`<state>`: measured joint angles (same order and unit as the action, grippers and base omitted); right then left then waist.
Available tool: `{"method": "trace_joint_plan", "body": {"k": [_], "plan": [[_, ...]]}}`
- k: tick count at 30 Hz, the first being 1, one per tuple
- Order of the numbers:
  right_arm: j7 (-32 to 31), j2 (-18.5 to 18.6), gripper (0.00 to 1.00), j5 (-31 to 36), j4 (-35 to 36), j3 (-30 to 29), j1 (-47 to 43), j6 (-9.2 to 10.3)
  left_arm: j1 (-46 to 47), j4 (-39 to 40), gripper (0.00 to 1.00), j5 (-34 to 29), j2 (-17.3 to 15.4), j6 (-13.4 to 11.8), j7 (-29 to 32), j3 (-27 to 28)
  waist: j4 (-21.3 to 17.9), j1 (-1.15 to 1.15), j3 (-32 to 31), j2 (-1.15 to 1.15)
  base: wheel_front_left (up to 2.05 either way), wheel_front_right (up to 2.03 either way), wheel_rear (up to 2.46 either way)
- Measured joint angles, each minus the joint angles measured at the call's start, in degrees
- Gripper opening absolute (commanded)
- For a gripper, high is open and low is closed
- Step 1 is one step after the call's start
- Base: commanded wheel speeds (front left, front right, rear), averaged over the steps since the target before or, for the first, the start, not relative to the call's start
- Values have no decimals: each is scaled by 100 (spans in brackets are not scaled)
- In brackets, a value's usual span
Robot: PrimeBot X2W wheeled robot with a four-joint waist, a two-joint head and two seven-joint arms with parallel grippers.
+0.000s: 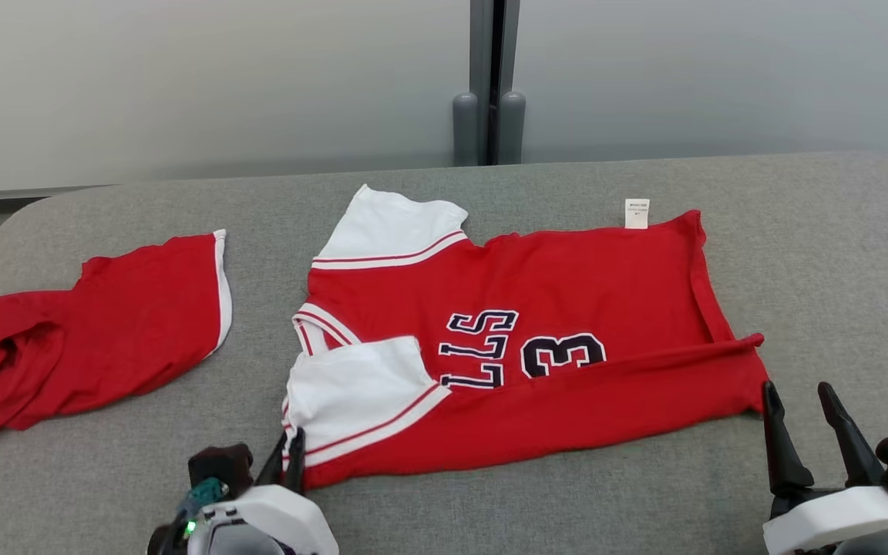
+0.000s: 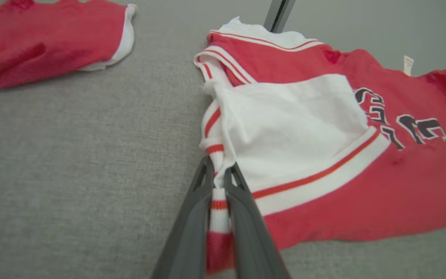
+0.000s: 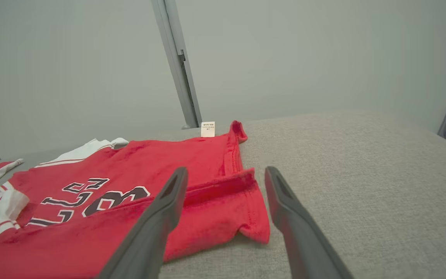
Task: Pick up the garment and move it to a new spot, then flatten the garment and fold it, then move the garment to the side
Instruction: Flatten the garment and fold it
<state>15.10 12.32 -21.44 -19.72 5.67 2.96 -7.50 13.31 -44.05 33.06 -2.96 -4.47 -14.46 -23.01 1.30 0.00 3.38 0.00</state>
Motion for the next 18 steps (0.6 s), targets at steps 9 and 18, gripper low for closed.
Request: {"method": "trace_joint_plan", "body": {"k": [9, 18], "plan": [[-433, -289, 100, 77, -1224, -365, 459, 0, -183, 1071, 0, -552, -98, -143, -52, 543, 253, 0, 46, 0, 0, 0, 0], [-740, -587, 100, -259, -2178, -737, 1065, 0, -313, 1143, 0, -788, -23, 37, -53, 547, 387, 0, 144, 0, 0, 0, 0]]}}
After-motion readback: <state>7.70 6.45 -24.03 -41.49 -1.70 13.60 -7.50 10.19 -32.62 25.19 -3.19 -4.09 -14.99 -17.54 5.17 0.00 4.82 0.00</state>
